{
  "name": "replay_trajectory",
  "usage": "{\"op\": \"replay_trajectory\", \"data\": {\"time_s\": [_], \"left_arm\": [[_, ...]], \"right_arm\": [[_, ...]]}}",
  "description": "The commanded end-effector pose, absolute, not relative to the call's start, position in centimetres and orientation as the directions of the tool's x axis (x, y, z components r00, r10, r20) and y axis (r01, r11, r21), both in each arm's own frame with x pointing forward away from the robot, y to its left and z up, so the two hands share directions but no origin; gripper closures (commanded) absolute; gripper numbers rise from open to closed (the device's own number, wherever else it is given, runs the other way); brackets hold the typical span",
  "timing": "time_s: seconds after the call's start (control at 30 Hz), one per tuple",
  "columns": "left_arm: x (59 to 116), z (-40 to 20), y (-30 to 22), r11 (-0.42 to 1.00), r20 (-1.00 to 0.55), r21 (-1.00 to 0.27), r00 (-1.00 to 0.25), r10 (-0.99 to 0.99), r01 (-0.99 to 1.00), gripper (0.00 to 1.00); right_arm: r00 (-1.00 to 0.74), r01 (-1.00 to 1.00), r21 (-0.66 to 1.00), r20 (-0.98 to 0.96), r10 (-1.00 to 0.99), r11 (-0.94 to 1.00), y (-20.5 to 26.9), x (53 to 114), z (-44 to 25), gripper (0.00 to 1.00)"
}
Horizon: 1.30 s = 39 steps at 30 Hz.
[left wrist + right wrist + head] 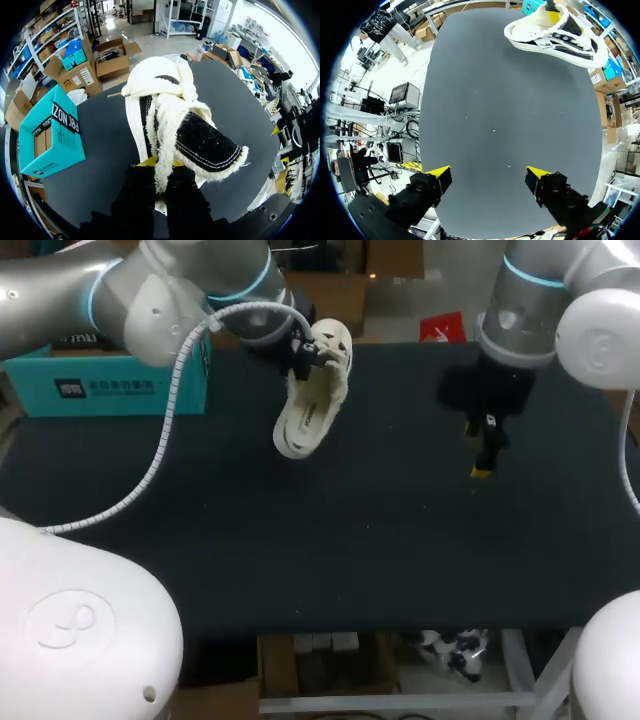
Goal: Open the shoe tongue, take the insole out of the shoe, put the insole back into the shoe, and pack the shoe into the shoebox
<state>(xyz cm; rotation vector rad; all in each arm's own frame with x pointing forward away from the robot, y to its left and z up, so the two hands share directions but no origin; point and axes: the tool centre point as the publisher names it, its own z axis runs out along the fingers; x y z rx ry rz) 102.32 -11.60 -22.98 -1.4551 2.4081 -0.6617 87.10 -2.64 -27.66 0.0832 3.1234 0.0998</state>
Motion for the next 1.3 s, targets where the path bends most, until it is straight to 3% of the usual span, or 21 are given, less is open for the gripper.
{"op": "replay_trajectory", "data": {"time_s": [0.03,0.4,0.67,1.03,1.3], "left_arm": [[101.3,-18.3,-8.2,0.568,-0.103,-0.609,-0.655,-0.749,-0.554,1.00],[109.7,-10.6,2.4,0.783,-0.353,-0.584,-0.802,-0.481,-0.213,1.00],[115.7,-7.5,10.6,0.812,-0.406,-0.574,-0.824,-0.395,-0.107,1.00],[121.4,-11.7,21.1,0.829,-0.406,-0.535,-0.811,-0.421,-0.163,1.00],[122.8,-16.3,25.0,0.857,-0.390,-0.467,-0.818,-0.422,-0.219,1.00]], "right_arm": [[-0.993,0.043,0.051,-0.111,0.049,0.998,-2.1,86.0,-27.5,0.00],[-0.993,0.043,0.051,-0.111,0.049,0.998,-2.1,86.0,-27.5,0.00],[-0.993,0.043,0.051,-0.111,0.049,0.998,-2.1,86.0,-27.5,0.00],[-0.993,0.043,0.051,-0.111,0.049,0.998,-2.1,86.0,-27.5,0.00],[-0.993,0.043,0.051,-0.111,0.049,0.998,-2.1,86.0,-27.5,0.00]]}}
